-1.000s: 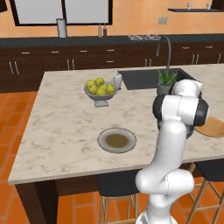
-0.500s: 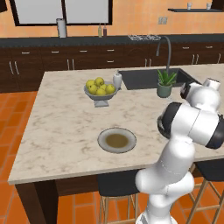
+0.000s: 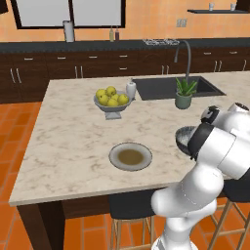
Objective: Pick the chicken drumstick and sweet potato from their plates and place them in the bowl. Then put the bowl in the fridge.
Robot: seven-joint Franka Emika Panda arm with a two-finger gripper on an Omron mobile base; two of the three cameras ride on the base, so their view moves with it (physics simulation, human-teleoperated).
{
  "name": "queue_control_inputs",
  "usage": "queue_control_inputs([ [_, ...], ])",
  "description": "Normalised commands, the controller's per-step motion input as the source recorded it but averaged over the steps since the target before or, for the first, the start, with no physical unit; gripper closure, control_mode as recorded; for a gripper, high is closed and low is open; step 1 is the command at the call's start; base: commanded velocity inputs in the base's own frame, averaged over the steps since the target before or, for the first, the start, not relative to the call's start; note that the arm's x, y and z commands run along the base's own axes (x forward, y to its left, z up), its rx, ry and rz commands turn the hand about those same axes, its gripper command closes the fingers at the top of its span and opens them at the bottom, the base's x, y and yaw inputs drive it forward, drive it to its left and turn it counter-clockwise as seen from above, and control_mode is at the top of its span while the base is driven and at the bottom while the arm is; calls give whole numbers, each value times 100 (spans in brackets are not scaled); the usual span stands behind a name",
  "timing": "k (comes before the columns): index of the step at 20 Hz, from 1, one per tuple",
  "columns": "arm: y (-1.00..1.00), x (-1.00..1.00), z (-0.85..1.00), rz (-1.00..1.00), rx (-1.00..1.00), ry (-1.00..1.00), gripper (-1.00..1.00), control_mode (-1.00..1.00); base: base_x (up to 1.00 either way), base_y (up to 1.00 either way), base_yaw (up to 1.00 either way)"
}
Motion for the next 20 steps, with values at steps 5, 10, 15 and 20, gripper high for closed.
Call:
queue_control_inputs([
  [5, -3, 25, -20, 0, 0, -4, -100, -100, 0, 0, 0],
  [10, -3, 17, -19, 0, 0, 0, -100, -100, 0, 0, 0],
  [15, 17, 0, -17, 0, -2, 0, 100, -100, 0, 0, 0],
  [20, 1, 0, 0, 0, 0, 0, 100, -100, 0, 0, 0],
])
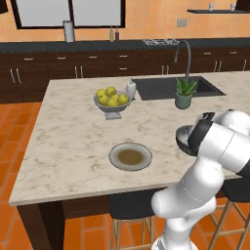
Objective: Pick the chicken drumstick and sweet potato from their plates and place them in the bowl. Then put the bowl in the fridge.
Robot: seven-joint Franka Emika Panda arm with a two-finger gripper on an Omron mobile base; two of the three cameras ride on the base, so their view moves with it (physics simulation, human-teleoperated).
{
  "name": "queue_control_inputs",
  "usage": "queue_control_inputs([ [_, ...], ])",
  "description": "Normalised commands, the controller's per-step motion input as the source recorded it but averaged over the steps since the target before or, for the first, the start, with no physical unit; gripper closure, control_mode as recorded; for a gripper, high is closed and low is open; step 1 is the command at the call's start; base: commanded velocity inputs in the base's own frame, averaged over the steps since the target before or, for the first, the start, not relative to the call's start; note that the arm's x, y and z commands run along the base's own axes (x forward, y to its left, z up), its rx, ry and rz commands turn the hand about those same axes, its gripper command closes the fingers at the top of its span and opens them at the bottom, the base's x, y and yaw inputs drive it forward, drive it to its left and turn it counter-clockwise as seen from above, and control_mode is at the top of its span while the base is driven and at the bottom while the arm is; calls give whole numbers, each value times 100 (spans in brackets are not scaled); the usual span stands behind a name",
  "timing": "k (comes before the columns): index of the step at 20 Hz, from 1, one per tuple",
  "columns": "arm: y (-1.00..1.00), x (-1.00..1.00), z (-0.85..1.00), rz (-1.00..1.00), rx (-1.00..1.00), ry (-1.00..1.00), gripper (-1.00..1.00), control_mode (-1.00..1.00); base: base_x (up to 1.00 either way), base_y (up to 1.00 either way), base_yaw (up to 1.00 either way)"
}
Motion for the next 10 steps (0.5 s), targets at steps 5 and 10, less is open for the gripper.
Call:
queue_control_inputs([
  [5, 5, -33, 27, -3, 0, -7, 100, -100, 0, 0, 0],
  [10, 26, -41, 51, -15, -1, -12, 100, -100, 0, 0, 0],
])
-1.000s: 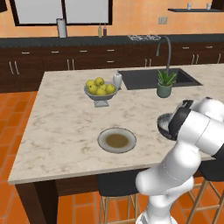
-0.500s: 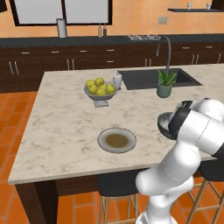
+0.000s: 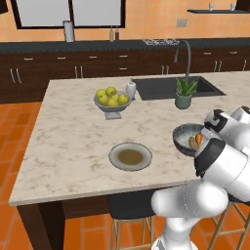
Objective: Pick the chicken drumstick and sweet potato from their plates and place them in the bowl. Then put the bowl in the fridge.
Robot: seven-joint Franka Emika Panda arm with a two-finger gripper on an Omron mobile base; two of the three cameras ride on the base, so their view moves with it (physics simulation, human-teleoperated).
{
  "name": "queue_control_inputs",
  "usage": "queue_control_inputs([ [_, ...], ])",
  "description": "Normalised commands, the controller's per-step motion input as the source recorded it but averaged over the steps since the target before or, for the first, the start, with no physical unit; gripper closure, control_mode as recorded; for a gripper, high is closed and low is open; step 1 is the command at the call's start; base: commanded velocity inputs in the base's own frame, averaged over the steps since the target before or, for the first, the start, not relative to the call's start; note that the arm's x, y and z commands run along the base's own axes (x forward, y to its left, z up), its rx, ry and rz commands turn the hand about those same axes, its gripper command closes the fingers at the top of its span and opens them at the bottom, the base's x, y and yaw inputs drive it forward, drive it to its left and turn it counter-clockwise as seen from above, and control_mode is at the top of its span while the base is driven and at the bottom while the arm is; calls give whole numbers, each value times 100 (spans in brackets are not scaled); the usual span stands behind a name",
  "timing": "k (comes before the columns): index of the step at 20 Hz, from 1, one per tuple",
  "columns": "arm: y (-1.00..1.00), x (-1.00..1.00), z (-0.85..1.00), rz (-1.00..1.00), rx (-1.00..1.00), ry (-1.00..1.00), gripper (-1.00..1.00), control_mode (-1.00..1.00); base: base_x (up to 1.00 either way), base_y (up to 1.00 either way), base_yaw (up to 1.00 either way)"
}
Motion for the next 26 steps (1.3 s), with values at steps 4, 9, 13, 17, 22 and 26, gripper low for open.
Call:
queue_control_inputs([
  [4, 33, -65, 73, -15, 0, 0, 100, -100, 0, 0, 0],
  [9, 32, -69, 97, 0, 0, 0, 100, -100, 0, 0, 0],
  [13, 39, -59, 82, -1, 0, 0, 100, -100, 0, 0, 0],
  [17, 17, -74, 83, -5, 1, 1, 100, -100, 0, 0, 0],
  [22, 20, -88, 68, -5, 4, 0, 100, -100, 0, 0, 0],
  [26, 0, 0, 0, 0, 0, 0, 100, 100, -34, -50, -19],
])
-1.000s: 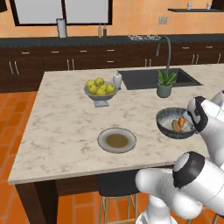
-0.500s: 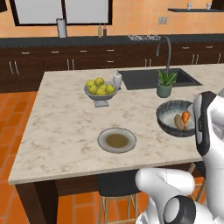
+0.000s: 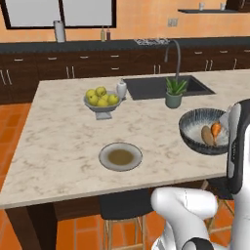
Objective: Pick the chicken drumstick and sweet potato from their plates and place them in the bowl. Then put the bowl in the fridge.
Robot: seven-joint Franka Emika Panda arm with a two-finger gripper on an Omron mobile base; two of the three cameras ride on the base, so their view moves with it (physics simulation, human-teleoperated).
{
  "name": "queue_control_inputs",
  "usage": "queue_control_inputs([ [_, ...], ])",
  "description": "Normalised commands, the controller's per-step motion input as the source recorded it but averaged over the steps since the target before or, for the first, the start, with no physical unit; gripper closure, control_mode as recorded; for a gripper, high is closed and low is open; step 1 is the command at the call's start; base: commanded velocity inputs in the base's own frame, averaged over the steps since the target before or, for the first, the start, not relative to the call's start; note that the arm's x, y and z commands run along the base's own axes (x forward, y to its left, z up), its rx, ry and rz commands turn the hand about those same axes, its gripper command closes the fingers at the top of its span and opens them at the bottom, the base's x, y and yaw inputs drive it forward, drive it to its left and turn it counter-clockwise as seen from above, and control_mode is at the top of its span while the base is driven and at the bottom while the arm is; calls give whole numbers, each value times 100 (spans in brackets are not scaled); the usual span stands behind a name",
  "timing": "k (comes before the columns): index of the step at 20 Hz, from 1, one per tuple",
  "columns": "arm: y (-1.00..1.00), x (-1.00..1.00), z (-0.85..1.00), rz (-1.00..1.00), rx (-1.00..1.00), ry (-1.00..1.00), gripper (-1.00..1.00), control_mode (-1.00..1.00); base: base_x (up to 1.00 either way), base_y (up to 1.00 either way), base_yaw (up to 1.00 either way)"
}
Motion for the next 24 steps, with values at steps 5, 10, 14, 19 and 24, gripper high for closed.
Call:
queue_control_inputs([
  [5, 0, 0, 0, 0, 0, 0, 100, 100, -1, -4, -95],
  [10, 0, 0, 0, 0, 0, 0, 100, 100, 0, 0, -100],
  [14, 0, 0, 0, 0, 0, 0, 100, 100, 0, -2, -99],
  [19, 0, 0, 0, 0, 0, 0, 100, 100, 3, -62, -69],
  [24, 0, 0, 0, 0, 0, 0, 100, 100, -100, 0, -10],
])
